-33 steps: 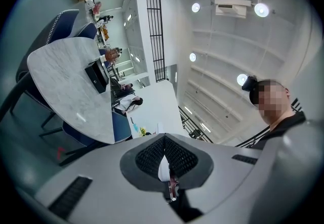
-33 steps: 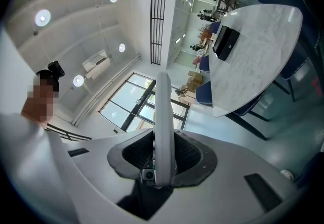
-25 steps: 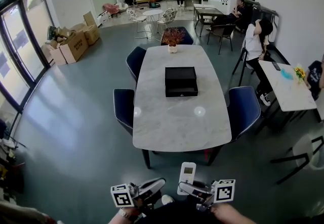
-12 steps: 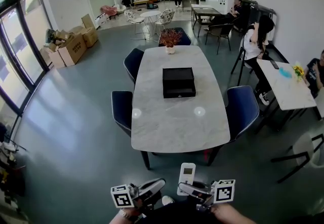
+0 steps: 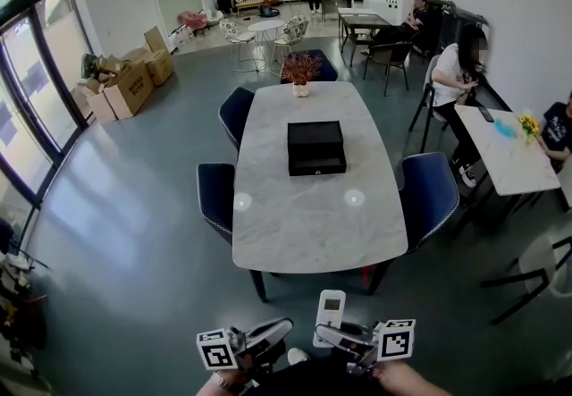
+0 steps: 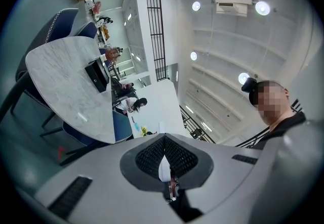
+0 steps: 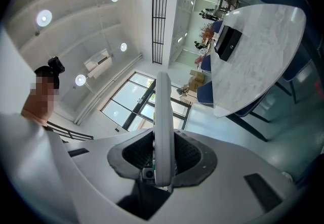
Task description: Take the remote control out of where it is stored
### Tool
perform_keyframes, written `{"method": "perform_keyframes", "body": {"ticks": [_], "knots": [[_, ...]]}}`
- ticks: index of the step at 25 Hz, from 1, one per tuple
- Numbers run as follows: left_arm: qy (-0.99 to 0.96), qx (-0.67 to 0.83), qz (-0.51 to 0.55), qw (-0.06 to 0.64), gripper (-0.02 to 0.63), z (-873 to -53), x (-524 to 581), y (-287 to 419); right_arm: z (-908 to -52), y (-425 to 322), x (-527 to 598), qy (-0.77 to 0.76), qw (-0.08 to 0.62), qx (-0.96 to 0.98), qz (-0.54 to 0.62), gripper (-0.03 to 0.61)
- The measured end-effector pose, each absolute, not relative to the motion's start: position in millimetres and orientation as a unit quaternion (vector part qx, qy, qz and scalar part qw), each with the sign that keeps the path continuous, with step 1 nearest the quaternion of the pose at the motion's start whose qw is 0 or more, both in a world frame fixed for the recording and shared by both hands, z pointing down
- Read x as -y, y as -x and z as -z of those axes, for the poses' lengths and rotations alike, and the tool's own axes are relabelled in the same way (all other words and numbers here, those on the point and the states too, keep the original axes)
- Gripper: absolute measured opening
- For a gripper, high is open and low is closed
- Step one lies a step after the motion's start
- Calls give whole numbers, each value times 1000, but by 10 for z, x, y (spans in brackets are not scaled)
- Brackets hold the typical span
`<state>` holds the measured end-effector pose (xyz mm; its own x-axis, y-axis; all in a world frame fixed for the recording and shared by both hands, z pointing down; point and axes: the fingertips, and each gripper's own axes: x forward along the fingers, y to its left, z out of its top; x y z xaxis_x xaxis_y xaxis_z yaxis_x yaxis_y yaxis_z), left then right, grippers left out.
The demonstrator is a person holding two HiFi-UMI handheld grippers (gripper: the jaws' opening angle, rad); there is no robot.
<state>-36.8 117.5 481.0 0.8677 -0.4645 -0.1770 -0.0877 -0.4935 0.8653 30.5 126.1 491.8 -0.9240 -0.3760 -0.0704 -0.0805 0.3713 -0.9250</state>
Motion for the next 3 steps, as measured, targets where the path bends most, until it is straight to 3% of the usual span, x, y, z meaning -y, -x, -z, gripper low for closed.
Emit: {"method": "perform_keyframes", "body": {"ticks": [3], "knots": [[-839, 167, 198, 478, 6, -4819, -1145, 380, -4933, -313, -1217, 149, 124, -825, 531, 117]]}}
